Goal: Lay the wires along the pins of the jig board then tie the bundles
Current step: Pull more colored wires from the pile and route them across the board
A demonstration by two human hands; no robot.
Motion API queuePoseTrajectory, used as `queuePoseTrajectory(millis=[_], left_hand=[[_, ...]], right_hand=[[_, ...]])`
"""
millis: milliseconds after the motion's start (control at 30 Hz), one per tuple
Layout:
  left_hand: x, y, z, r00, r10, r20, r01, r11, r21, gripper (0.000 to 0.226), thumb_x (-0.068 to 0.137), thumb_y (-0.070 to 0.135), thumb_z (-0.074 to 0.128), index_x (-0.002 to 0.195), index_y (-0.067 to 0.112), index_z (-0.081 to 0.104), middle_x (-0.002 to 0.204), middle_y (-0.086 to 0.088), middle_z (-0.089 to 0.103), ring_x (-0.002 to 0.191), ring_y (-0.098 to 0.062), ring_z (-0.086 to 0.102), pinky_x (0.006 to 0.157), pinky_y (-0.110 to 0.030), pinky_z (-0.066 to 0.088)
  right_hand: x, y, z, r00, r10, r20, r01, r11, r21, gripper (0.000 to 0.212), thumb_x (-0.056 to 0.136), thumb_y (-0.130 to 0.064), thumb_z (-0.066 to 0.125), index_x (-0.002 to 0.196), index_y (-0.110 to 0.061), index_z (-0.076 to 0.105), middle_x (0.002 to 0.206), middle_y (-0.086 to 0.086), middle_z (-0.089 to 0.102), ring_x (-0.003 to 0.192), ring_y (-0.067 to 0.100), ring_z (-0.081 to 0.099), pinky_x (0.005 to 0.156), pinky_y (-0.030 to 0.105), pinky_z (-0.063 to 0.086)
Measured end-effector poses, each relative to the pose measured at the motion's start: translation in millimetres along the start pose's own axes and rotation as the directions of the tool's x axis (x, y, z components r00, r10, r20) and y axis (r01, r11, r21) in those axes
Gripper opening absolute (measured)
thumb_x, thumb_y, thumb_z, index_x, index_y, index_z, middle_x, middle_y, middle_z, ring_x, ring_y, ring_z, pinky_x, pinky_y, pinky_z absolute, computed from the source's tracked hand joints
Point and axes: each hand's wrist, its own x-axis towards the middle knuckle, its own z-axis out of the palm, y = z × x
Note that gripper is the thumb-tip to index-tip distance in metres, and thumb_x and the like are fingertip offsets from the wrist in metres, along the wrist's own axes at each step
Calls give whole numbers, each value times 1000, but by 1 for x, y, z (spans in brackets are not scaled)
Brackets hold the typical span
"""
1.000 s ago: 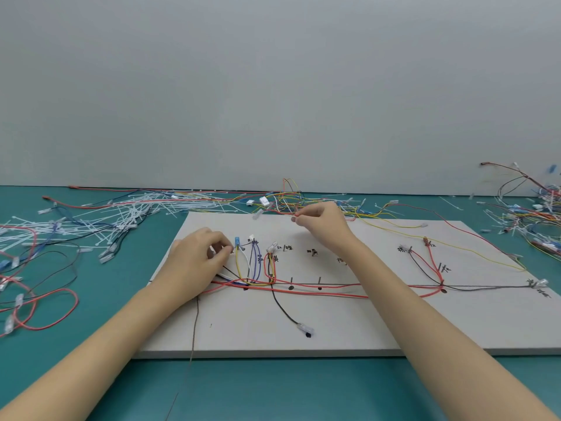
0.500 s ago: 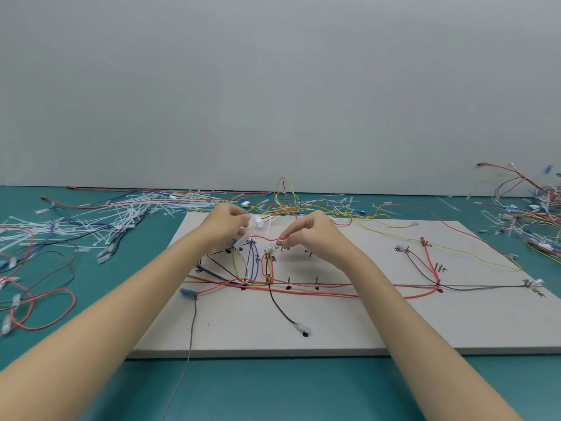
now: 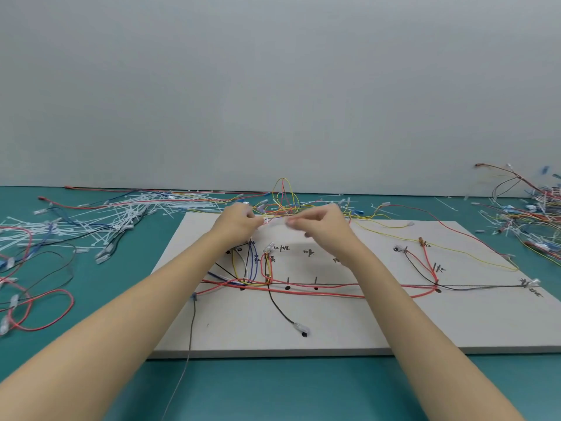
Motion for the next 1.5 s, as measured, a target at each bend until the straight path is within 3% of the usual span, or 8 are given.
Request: queuePoseTrajectory(millis=[167,367,500,567,700,900,1200,1500], left_hand=[[-10,-1,-11,983,-49,-178,-11,948,-318,15,84,20,61,85,4,58,77,-7,71,68,-20,68,68,-36,54],[-14,-2,-20,970,-84,-228,-27,895,-445,18,85,19,60,72,14,47,71,-8,65,67,-23,59,68,-37,51],[-12,-9,-33,954,-237,-185,56,744,-666,12,89,16,55,80,11,51,74,-8,59,59,-15,54,54,-24,52],[-11,-8,-39,944,-304,-130,95,625,-775,11,90,15,54,80,10,54,72,-7,59,56,-14,52,52,-21,51],[-12,-1,-43,949,-305,-79,93,513,-853,11,89,15,60,78,13,61,72,-4,61,57,-12,53,60,-23,52],[-21,23,-34,984,-84,-158,-53,706,-706,16,92,17,60,77,16,66,73,-2,62,61,-10,53,59,-20,49],[-45,44,-23,975,190,-116,-222,786,-577,13,91,20,66,78,22,69,65,14,66,63,4,59,54,-10,45],[-48,42,-20,994,106,1,-70,669,-740,36,81,-12,44,85,9,73,72,-4,68,66,-10,58,69,-22,53]], right_hand=[[20,7,-19,882,147,-448,-116,989,96,13,81,-26,72,81,-14,77,80,2,73,77,15,64,74,27,49],[40,6,-39,774,523,-357,-296,797,526,6,85,-15,60,81,-12,63,62,1,64,59,16,48,54,25,37],[49,24,-52,772,590,-236,-269,640,720,32,98,-11,46,128,-2,50,130,21,58,123,35,55,94,36,51],[49,30,-53,778,567,-270,-314,723,615,34,94,-11,52,127,-4,47,140,24,46,127,35,50,104,40,46],[47,39,-43,811,437,-388,-286,876,389,31,89,-11,54,119,-8,59,90,0,58,75,16,53,77,34,50],[30,19,-2,905,21,-424,-27,1000,-8,11,84,-12,58,93,-15,64,78,-4,60,68,10,54,58,20,39],[10,-8,34,972,-209,-111,205,978,-49,39,80,-11,63,110,-34,54,83,-2,53,60,1,45,59,16,37],[16,-13,21,983,-163,-87,153,982,-112,7,83,-14,71,84,-19,66,64,-3,54,61,11,46,60,26,37]])
